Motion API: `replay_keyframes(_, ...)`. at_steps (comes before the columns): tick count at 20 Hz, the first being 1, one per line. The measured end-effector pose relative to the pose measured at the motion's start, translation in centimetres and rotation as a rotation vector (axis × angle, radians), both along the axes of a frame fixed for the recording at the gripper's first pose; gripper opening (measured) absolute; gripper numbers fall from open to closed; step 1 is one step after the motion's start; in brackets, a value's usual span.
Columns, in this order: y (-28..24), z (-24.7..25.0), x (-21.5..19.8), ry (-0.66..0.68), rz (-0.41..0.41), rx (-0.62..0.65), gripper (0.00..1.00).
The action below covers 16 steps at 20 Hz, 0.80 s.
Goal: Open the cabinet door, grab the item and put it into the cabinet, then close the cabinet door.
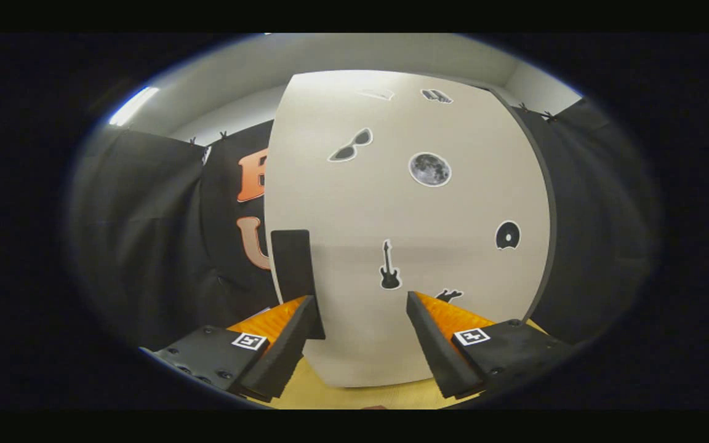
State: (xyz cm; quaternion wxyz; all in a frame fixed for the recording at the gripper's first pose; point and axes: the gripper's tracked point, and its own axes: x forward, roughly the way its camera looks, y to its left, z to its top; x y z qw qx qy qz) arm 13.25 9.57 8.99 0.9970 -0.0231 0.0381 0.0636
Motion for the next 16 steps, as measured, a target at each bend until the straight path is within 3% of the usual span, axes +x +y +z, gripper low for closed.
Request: replay_keyframes(16, 0.4, -0.7, 1.5, 0.019, -0.018, 0.001, 0.96)
